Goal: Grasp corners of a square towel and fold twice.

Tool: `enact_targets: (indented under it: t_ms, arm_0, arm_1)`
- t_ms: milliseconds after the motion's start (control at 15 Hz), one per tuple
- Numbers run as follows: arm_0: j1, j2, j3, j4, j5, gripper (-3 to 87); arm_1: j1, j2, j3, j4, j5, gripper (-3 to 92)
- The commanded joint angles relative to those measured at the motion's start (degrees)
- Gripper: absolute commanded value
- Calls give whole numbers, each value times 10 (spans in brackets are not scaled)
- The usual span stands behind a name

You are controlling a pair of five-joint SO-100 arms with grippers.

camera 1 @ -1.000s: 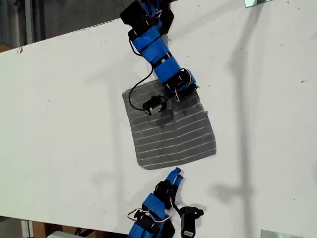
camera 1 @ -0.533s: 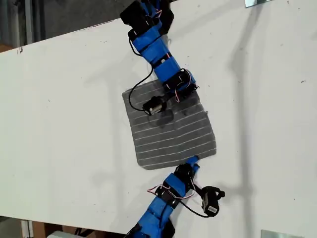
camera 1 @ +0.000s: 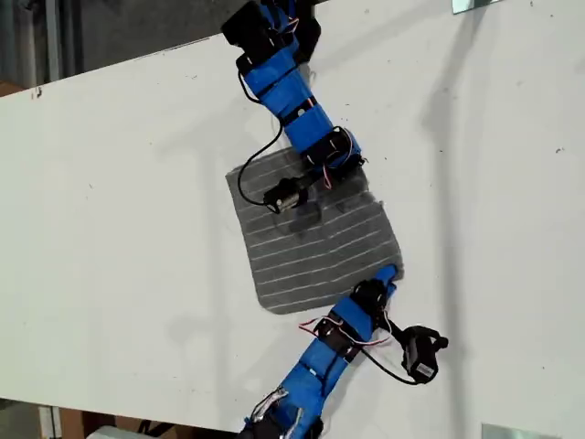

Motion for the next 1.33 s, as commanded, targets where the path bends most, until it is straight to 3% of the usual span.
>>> enact_targets:
  t_ms: [0, 67, 133, 200, 267, 333, 467, 533, 733, 867, 1000, 1067, 1133, 1200, 1267]
  arm_0:
    - [15, 3, -37, -24, 8, 181]
    - [27, 11, 4, -76, -8, 200]
    - [36, 29, 85, -183, -33, 200]
    - [44, 43, 199, -356, -70, 193]
    - [51, 36, 257, -455, -100, 192]
    - [53, 26, 250, -451, -105, 206]
    - [44, 59, 239, -374, -107, 221]
    - [40, 76, 258, -378, -106, 219]
    - [33, 82, 340, -502, -126, 165]
    - [25, 94, 367, -512, -134, 131]
    - [11, 134, 420, -507, -160, 24]
    - [6, 169, 431, -440, -171, -3]
    - [1, 213, 407, -306, -168, -3]
    - [-5, 245, 352, -127, -164, -3]
    - [-11, 270, 335, -58, -156, -3]
  arm_1:
    - [-3, 4, -39, 3, -7, -2]
    - [-6, 4, -45, 4, -7, -2]
    - [-10, 4, -50, 7, -7, -2]
    - [-11, 4, -54, 10, -7, -2]
    - [-12, 4, -56, 10, -8, -2]
    - [-12, 1, -60, 11, -9, -2]
    - [-11, -2, -72, 18, -13, -2]
    - [-11, -3, -82, 22, -15, -2]
    - [-20, -9, -120, 41, -16, -2]
    - [-27, -10, -137, 53, -16, -2]
    - [-31, -12, -141, 53, -16, -2]
    - [-32, -12, -141, 50, -16, -2]
    - [-32, -14, -141, 50, -16, -2]
    - [-33, -15, -141, 48, -16, -2]
    - [-32, -15, -141, 47, -18, -2]
